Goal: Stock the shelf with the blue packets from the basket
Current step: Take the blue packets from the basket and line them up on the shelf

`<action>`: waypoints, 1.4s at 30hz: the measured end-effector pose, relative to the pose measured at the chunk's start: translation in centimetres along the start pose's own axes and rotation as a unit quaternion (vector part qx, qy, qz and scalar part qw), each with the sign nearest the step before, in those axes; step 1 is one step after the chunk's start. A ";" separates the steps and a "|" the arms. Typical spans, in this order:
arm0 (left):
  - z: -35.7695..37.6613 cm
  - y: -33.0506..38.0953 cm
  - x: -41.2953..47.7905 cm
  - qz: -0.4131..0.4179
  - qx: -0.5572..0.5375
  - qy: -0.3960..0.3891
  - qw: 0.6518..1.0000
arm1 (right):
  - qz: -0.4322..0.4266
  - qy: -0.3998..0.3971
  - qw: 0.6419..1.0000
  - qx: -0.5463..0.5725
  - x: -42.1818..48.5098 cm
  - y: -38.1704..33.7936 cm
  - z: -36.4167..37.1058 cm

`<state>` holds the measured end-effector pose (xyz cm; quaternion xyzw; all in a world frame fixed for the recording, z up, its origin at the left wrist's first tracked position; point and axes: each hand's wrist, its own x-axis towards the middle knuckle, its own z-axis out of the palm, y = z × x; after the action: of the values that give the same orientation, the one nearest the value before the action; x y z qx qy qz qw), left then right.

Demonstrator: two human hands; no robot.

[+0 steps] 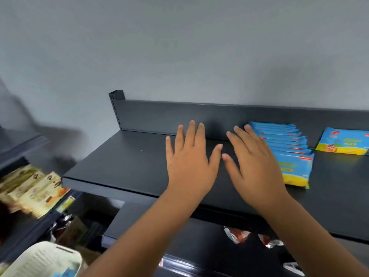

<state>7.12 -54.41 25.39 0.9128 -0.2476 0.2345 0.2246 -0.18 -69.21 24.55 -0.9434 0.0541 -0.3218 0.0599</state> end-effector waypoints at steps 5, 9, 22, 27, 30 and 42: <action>-4.6 -10.6 -4.3 -0.109 0.064 0.018 0.992 | -0.095 -0.039 0.991 0.084 2.0 -11.2 4.8; -8.9 -20.0 -9.4 -0.222 0.117 0.013 0.968 | -0.178 -0.088 0.969 0.148 2.2 -22.2 9.2; -16.8 -38.9 -29.2 -0.475 0.186 -0.015 0.860 | -0.364 -0.250 0.853 0.276 -6.7 -48.8 20.0; -14.5 -42.8 -34.4 -0.532 0.179 -0.076 0.824 | -0.363 -0.347 0.804 0.320 -9.3 -52.5 24.5; -12.6 -45.2 -36.8 -0.565 0.162 -0.102 0.803 | -0.351 -0.398 0.780 0.330 -11.0 -53.9 27.9; -3.0 -52.8 -40.2 -0.640 0.072 -0.238 0.727 | -0.318 -0.578 0.717 0.225 -16.8 -55.6 41.2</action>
<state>4.74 2.08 -9.39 0.8944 0.3672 -0.1721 0.1888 15.36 -8.75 -9.71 -0.8663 -0.3680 0.2829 0.1844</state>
